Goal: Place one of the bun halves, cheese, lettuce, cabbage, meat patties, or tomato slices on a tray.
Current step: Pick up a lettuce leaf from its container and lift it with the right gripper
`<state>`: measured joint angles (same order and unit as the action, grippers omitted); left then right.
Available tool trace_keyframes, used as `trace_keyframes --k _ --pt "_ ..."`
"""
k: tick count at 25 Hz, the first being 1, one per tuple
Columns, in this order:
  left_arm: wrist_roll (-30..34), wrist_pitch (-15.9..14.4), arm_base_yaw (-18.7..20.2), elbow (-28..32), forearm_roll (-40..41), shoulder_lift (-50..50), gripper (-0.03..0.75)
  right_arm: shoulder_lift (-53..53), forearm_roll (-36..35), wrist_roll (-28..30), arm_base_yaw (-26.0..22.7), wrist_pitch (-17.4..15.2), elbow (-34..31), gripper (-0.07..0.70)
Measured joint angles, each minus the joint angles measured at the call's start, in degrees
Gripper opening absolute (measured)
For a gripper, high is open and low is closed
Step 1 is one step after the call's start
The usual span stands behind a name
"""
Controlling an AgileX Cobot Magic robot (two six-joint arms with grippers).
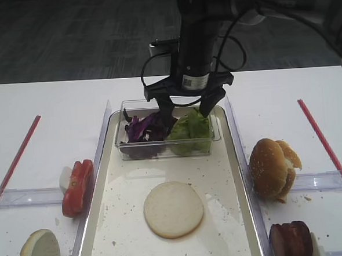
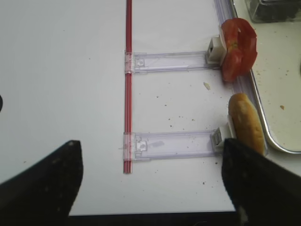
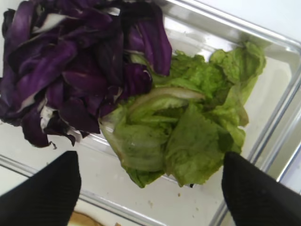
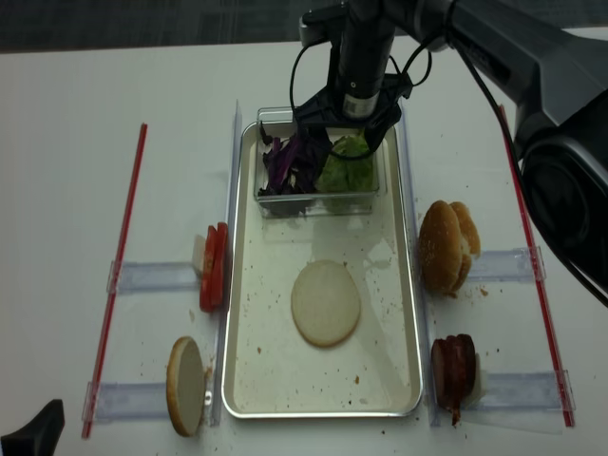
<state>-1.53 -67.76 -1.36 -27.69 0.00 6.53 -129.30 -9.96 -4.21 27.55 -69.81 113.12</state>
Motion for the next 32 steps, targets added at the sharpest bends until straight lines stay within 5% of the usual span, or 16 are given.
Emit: trace_keyframes --k 14,27,32 --pt "0.0 0.0 0.0 0.0 0.0 0.0 0.555 -1.0 4.4 -0.4 0.0 -0.1 0.8 0.389" --pt "0.0 0.0 0.0 0.0 0.0 0.0 0.555 -4.4 4.2 -0.4 0.0 0.0 0.9 0.341" --pt "0.0 0.0 0.0 0.0 0.0 0.0 0.555 -4.4 4.6 -0.4 0.0 0.0 0.9 0.231"
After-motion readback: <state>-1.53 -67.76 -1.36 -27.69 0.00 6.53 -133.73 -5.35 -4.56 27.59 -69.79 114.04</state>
